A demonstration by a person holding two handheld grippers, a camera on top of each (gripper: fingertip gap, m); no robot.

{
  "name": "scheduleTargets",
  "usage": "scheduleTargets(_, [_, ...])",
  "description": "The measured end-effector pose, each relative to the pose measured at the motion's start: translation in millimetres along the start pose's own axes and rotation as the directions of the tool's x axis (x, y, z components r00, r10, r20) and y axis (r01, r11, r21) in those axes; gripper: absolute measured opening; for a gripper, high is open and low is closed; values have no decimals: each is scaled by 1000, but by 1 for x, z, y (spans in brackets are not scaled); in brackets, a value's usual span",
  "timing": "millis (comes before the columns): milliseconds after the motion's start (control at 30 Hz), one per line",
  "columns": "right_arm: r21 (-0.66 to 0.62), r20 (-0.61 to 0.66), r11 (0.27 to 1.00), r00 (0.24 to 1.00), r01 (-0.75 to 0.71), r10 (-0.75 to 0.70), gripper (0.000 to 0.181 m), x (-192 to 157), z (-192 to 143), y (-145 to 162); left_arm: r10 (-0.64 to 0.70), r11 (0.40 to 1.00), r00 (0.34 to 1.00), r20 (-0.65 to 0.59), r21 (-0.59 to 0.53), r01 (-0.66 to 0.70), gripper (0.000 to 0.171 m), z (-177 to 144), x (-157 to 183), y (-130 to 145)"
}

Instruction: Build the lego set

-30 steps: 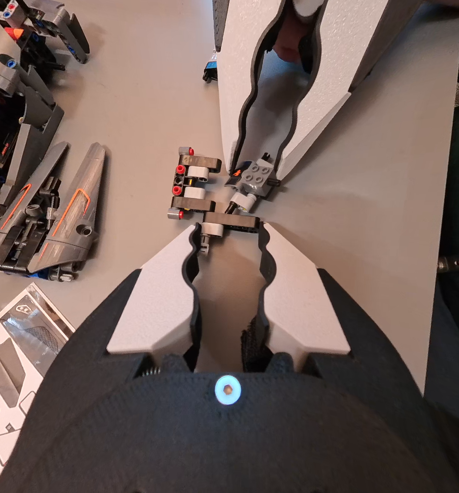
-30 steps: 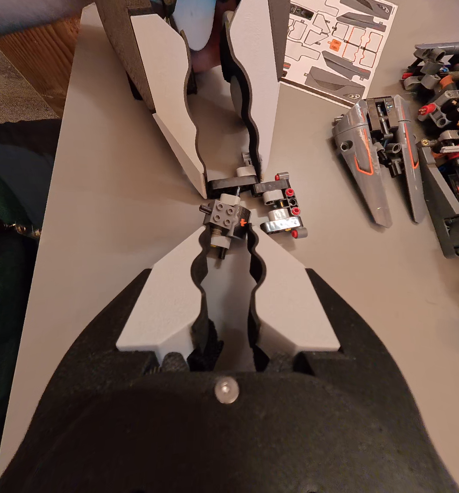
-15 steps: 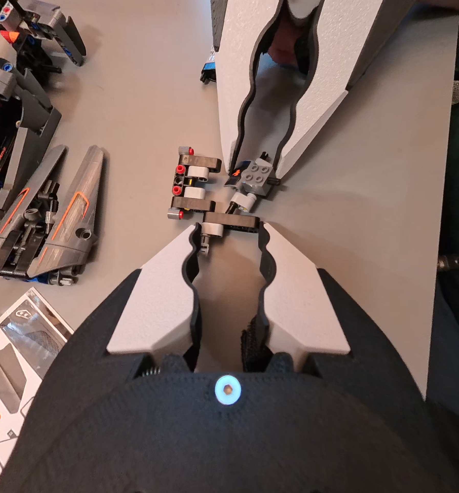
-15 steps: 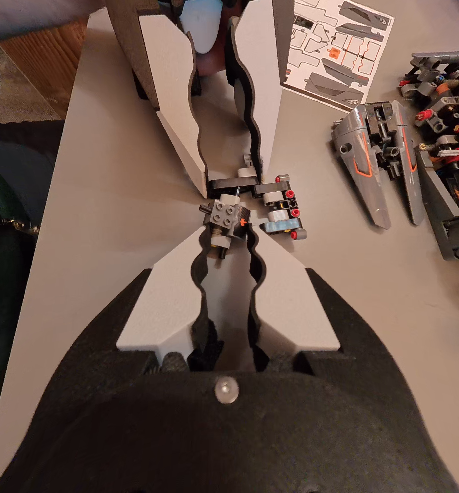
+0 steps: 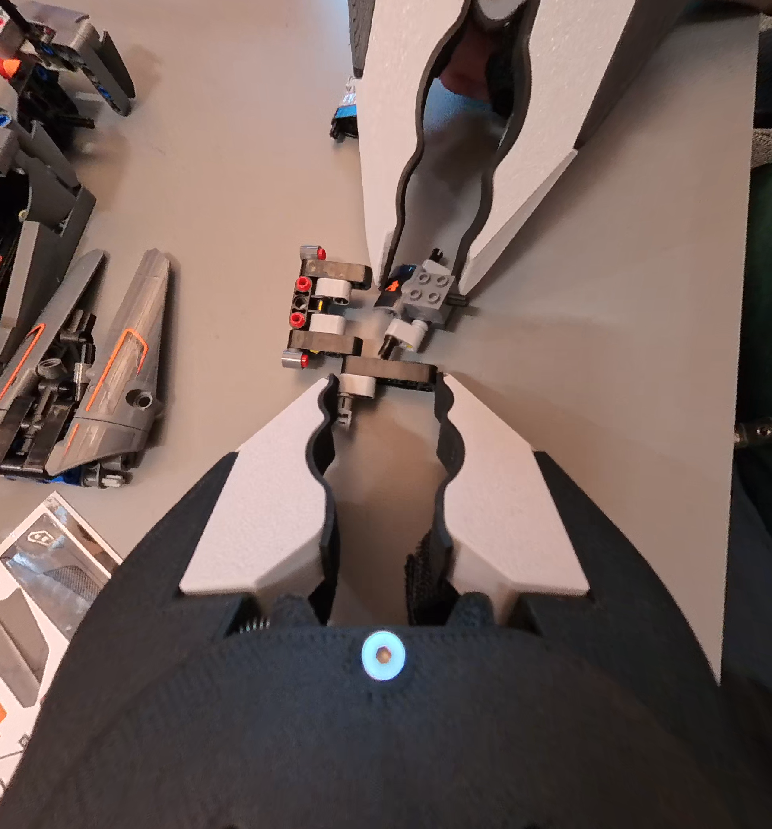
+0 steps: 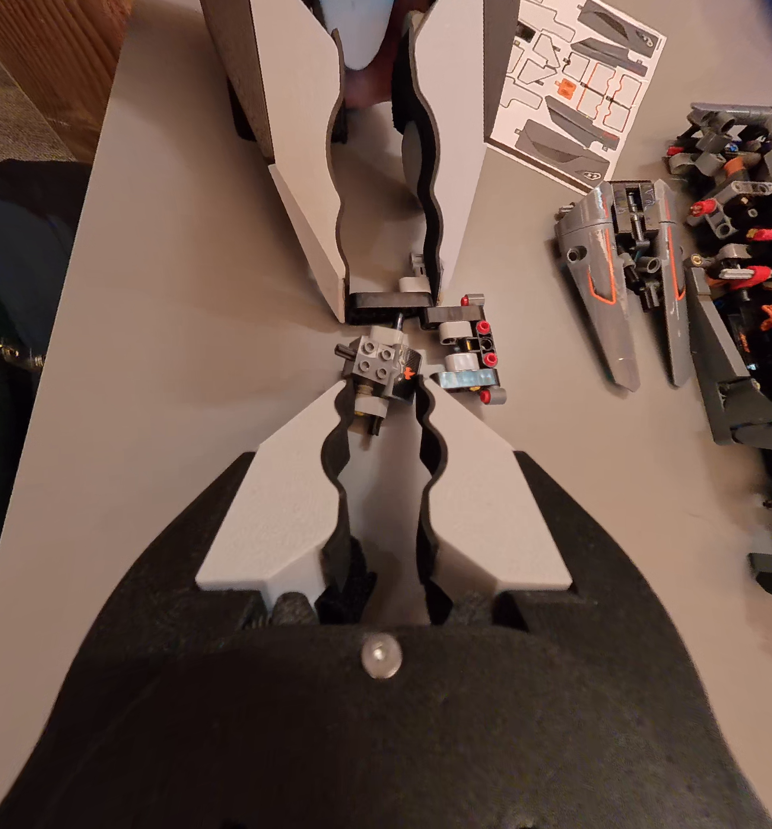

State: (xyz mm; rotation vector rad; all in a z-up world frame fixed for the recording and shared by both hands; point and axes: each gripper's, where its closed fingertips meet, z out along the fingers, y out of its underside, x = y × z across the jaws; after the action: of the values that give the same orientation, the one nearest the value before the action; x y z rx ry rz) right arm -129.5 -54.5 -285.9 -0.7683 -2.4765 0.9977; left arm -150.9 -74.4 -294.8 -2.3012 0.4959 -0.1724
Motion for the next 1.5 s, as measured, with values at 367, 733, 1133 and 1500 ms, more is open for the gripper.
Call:
scheduleTargets(367, [1, 4, 999, 999, 54, -54, 24, -1, 1, -2, 11, 1000, 1000, -10, -3, -11, 41, 0, 0, 0])
scheduleTargets(733, [-1, 10, 987, 987, 158, -158, 24, -2, 1, -2, 42, 999, 998, -40, -15, -43, 41, 0, 2, 0])
scheduleTargets(1133, [-88, -31, 958, 961, 272, -275, 24, 1, 1, -3, 72, 997, 995, -64, -38, -74, 41, -1, 2, 1])
scheduleTargets(1500, [-76, 40, 974, 977, 212, -209, 26, -2, 4, 0, 89, 995, 992, -87, -47, -93, 41, -1, 3, 1])
